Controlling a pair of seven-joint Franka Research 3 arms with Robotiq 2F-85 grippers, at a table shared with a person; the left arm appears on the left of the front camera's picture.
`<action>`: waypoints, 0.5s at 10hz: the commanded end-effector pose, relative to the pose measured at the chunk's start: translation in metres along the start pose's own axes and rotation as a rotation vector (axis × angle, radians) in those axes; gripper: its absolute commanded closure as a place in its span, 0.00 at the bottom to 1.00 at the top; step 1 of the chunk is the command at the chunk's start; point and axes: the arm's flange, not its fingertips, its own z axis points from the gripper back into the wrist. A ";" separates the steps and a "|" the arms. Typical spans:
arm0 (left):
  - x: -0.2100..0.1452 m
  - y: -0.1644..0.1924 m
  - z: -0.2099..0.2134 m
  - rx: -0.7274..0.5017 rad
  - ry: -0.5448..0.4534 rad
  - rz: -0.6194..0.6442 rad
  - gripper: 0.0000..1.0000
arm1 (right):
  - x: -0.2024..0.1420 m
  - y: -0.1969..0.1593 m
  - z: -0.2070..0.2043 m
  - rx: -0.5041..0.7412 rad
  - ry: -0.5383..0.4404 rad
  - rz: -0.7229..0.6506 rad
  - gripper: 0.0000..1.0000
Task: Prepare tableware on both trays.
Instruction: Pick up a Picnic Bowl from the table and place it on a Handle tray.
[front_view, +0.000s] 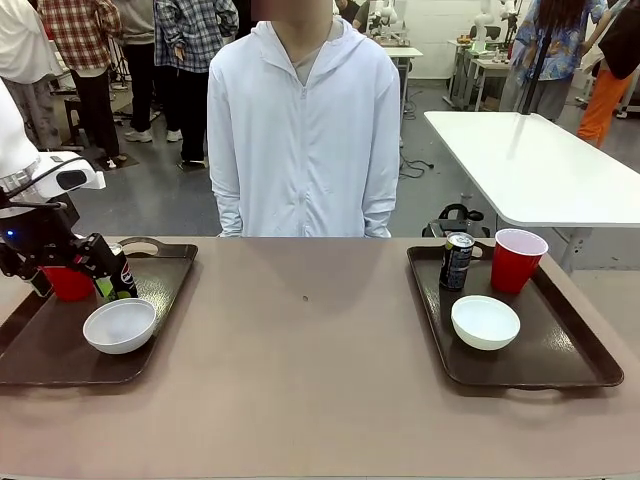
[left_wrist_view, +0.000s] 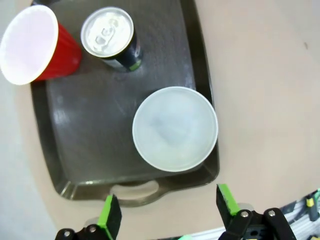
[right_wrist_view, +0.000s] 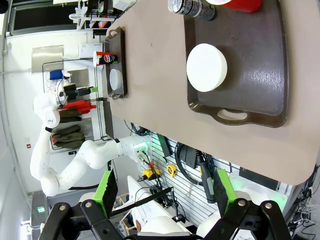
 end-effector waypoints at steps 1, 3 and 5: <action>0.002 -0.002 -0.006 0.013 0.007 0.002 0.00 | -0.001 -0.001 -0.002 0.014 -0.001 0.016 0.00; 0.002 -0.002 -0.006 0.013 0.007 0.002 0.00 | -0.001 -0.001 -0.002 0.014 -0.001 0.016 0.00; 0.002 -0.002 -0.006 0.013 0.007 0.002 0.00 | -0.001 -0.001 -0.002 0.014 -0.001 0.016 0.00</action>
